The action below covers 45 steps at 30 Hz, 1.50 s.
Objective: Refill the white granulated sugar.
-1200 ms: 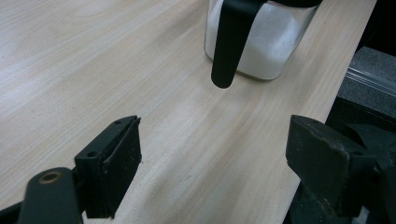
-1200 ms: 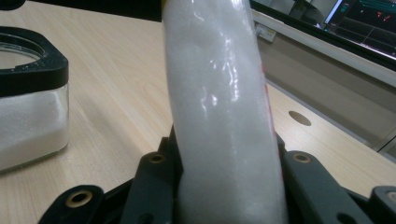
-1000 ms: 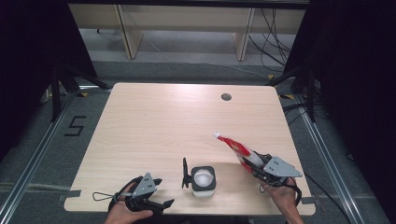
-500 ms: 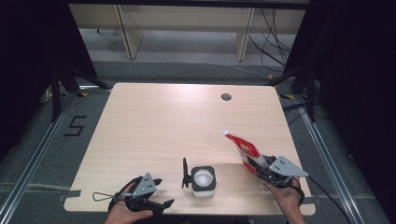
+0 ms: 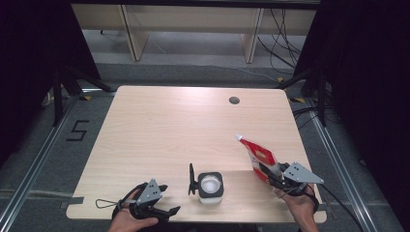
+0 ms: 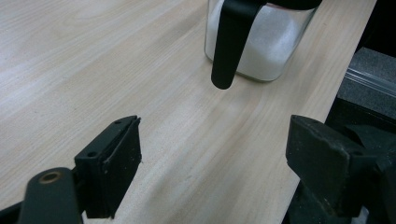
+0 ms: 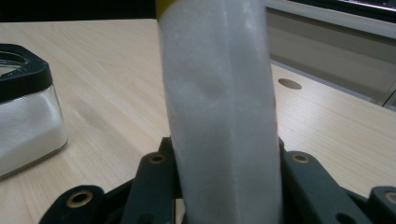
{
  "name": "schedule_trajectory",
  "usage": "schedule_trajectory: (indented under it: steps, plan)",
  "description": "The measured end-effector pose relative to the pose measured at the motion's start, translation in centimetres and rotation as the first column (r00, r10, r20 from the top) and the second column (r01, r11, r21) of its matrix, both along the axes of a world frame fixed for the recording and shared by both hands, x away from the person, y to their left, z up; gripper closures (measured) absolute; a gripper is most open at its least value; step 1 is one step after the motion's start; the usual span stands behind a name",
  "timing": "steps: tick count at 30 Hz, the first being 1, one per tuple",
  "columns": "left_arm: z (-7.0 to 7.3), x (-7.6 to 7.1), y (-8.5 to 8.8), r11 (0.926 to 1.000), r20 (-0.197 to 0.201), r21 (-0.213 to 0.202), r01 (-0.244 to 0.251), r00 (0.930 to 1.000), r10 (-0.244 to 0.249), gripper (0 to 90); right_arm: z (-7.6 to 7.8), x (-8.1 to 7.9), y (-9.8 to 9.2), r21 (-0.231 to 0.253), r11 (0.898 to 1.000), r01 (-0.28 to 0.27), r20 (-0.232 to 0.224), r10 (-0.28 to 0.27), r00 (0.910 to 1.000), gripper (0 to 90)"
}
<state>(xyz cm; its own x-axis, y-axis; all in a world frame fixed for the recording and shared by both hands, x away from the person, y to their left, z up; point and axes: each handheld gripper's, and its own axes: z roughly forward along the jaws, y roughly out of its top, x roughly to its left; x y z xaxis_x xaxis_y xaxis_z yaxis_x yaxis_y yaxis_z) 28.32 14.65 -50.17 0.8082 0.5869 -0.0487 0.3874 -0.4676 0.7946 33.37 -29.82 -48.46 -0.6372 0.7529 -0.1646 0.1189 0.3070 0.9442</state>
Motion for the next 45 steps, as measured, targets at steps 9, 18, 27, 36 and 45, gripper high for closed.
schedule_trajectory:
  steps: [9, 18, 27, 36, 45]
  plan:
    - [-0.1, -0.1, -0.2, 0.9996, -0.003, -0.027, 0.0, 1.0, 0.0, 17.6, 0.1, -0.6, -0.9, 0.016, 1.0, 0.01, -0.058, -0.009, 0.9983, 68.0]
    - [-0.1, 0.0, -0.3, 0.9994, -0.009, -0.034, 0.0, 1.0, 0.0, 17.7, 0.0, -1.2, -2.5, 0.057, 0.997, 0.057, -0.061, -0.054, 0.9967, 69.3]
    - [-0.1, 0.1, -0.1, 0.9997, 0.018, -0.015, 0.017, 0.9997, -0.017, 17.6, 0.1, -1.8, -2.3, 0.102, 0.991, 0.09, -0.112, -0.078, 0.9906, 69.1]
    - [-0.1, 0.1, -0.2, 0.9996, 0.013, -0.024, 0.015, 0.9998, -0.015, 17.7, 0.3, -2.5, -2.6, 0.095, 0.991, 0.092, -0.122, -0.08, 0.9893, 65.0]
    - [-0.1, 0.1, -0.2, 0.9996, 0.014, -0.025, 0.014, 0.9998, -0.014, 17.7, 0.9, -3.8, -3.0, 0.123, 0.983, 0.136, -0.13, -0.12, 0.9843, 49.6]
